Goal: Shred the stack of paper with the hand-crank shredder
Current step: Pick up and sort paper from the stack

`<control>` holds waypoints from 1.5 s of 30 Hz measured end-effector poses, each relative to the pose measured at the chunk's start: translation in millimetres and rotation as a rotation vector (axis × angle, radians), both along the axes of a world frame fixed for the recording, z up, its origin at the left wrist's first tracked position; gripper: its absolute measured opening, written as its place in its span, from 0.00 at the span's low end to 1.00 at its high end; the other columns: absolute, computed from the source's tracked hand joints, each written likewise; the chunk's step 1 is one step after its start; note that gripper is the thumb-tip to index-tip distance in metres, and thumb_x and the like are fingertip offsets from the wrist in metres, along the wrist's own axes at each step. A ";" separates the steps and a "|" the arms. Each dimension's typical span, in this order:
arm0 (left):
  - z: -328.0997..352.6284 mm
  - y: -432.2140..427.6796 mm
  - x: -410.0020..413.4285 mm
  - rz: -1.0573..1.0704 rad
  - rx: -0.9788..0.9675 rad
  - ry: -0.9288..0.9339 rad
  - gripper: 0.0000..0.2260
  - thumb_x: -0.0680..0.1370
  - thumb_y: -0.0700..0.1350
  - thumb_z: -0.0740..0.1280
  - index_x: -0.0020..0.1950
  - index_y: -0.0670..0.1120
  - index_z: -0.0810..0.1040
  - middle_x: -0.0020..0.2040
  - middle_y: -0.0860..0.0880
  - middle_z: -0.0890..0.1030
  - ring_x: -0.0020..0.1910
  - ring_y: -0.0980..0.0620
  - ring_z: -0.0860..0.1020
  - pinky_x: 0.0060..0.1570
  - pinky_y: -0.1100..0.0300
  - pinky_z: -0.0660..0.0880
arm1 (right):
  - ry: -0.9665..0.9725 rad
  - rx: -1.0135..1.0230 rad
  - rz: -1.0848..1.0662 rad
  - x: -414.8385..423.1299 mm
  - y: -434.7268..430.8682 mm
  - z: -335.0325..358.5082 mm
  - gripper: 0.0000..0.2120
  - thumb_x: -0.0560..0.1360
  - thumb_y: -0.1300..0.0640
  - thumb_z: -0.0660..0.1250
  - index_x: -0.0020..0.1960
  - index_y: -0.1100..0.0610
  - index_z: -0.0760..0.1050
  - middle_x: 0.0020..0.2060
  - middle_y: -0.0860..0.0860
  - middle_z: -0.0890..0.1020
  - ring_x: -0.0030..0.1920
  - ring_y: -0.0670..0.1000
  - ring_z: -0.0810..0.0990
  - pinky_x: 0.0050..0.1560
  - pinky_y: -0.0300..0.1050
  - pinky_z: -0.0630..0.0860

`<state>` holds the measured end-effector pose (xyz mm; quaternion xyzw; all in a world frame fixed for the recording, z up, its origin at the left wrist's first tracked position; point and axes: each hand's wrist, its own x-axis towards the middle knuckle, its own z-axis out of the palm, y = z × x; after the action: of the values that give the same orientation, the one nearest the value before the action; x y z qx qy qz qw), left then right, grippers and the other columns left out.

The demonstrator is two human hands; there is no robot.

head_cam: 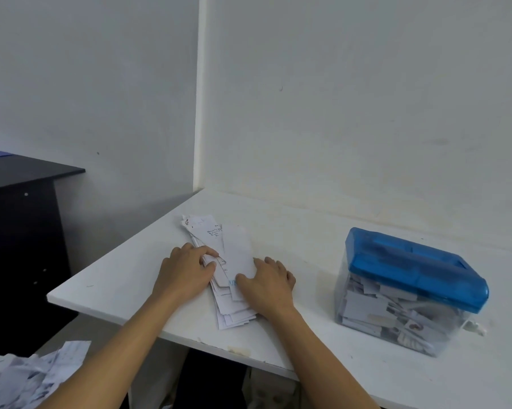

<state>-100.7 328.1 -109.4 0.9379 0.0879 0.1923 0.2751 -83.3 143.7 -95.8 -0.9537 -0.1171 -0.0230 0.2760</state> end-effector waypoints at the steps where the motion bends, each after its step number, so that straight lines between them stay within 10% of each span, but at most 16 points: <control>1: 0.3 0.2 0.0 0.000 0.000 -0.001 0.10 0.81 0.52 0.64 0.60 0.62 0.79 0.50 0.56 0.74 0.53 0.53 0.72 0.52 0.56 0.69 | -0.010 0.024 -0.002 0.5 -1.0 0.3 0.23 0.75 0.43 0.61 0.67 0.50 0.74 0.65 0.50 0.74 0.71 0.56 0.66 0.74 0.55 0.57; 17: 3.0 -0.9 -2.3 -0.003 0.034 0.004 0.09 0.81 0.52 0.64 0.59 0.63 0.79 0.49 0.58 0.73 0.51 0.54 0.73 0.50 0.57 0.69 | -0.022 0.219 0.027 -5.3 -5.6 2.8 0.19 0.75 0.52 0.65 0.64 0.54 0.78 0.62 0.49 0.77 0.61 0.53 0.76 0.66 0.53 0.71; 23: 4.6 -2.6 -2.8 -0.005 0.011 -0.005 0.05 0.82 0.53 0.65 0.55 0.59 0.80 0.50 0.57 0.74 0.52 0.53 0.75 0.52 0.55 0.72 | -0.047 0.523 0.051 -7.3 -18.6 11.8 0.14 0.74 0.64 0.67 0.58 0.56 0.81 0.50 0.47 0.81 0.44 0.43 0.76 0.40 0.29 0.71; 30: 16.7 -15.9 -2.2 -0.019 -0.240 -0.061 0.23 0.84 0.60 0.59 0.44 0.47 0.85 0.49 0.49 0.78 0.49 0.49 0.77 0.51 0.51 0.74 | 0.105 0.989 0.047 -4.3 -18.3 20.4 0.08 0.75 0.61 0.72 0.54 0.56 0.83 0.45 0.48 0.87 0.43 0.47 0.86 0.41 0.38 0.80; 39: 45.9 -21.2 4.1 -0.056 -0.754 0.021 0.05 0.78 0.46 0.74 0.43 0.48 0.85 0.45 0.50 0.86 0.44 0.52 0.82 0.42 0.62 0.74 | 0.041 0.720 -0.037 -3.2 -18.5 13.0 0.08 0.75 0.63 0.62 0.52 0.59 0.77 0.47 0.51 0.83 0.47 0.52 0.81 0.42 0.40 0.76; 45: 41.5 -10.9 0.1 0.062 -0.821 0.060 0.12 0.75 0.50 0.77 0.46 0.41 0.86 0.45 0.46 0.87 0.46 0.46 0.84 0.49 0.54 0.77 | 0.073 0.691 0.056 -7.0 -18.3 13.8 0.27 0.77 0.66 0.61 0.74 0.54 0.63 0.60 0.52 0.78 0.49 0.45 0.78 0.40 0.26 0.71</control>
<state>-100.6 317.3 -67.9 0.7523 0.1936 0.1221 0.6178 -90.3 125.5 -82.0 -0.8007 -0.1185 -0.0195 0.5869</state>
